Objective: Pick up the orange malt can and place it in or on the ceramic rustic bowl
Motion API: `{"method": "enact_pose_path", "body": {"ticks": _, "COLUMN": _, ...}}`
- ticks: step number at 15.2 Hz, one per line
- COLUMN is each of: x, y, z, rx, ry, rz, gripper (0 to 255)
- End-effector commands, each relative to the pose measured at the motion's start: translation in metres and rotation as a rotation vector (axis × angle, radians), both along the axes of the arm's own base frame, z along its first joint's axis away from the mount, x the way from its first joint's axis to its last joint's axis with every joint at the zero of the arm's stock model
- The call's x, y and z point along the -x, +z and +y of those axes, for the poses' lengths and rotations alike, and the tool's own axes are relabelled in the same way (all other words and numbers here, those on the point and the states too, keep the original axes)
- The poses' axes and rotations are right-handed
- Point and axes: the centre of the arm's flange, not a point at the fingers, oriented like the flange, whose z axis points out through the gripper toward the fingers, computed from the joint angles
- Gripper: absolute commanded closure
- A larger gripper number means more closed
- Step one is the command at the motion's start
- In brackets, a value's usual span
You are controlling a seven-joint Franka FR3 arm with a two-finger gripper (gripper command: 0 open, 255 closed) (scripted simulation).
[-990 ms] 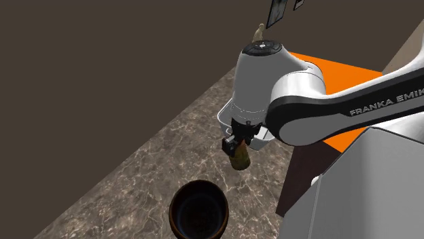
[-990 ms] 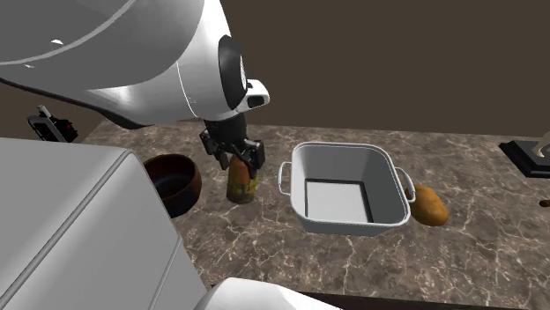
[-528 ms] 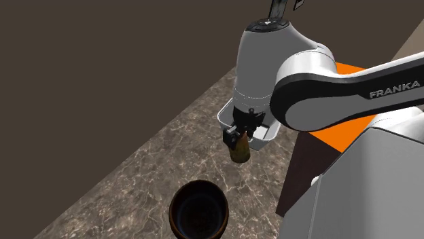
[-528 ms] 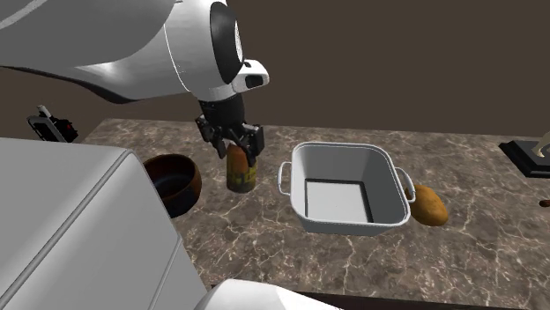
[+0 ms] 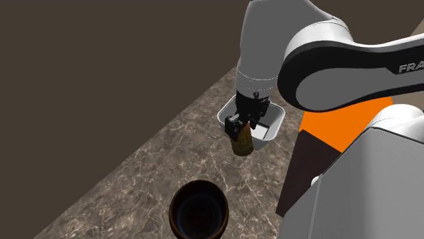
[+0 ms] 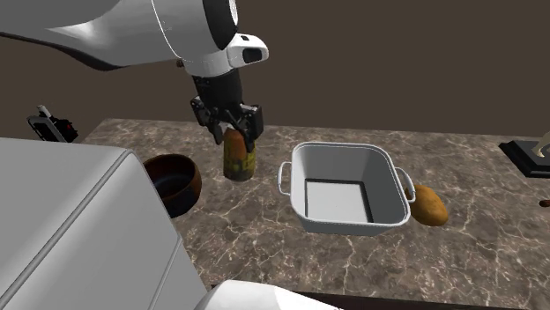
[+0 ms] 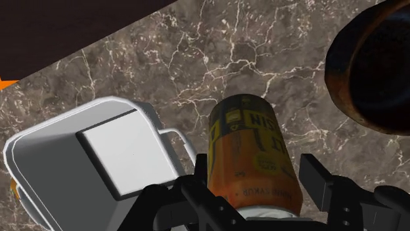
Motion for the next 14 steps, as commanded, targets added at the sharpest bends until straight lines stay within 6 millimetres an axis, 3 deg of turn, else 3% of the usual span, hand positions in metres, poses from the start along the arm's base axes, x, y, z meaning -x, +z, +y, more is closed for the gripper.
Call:
{"method": "enact_pose_path", "body": {"ticks": 1, "x": 0.0, "y": 0.01, "z": 0.0, "rx": 0.0, "ry": 0.0, "rz": 0.0, "gripper": 255}}
{"method": "enact_pose_path", "body": {"ticks": 3, "x": 0.0, "y": 0.021, "z": 0.0, "rx": 0.0, "ry": 0.0, "rz": 0.0, "gripper": 255}}
{"method": "enact_pose_path", "body": {"ticks": 14, "x": 0.047, "y": 0.042, "z": 0.136, "rx": 0.0, "ry": 0.0, "rz": 0.0, "gripper": 255}}
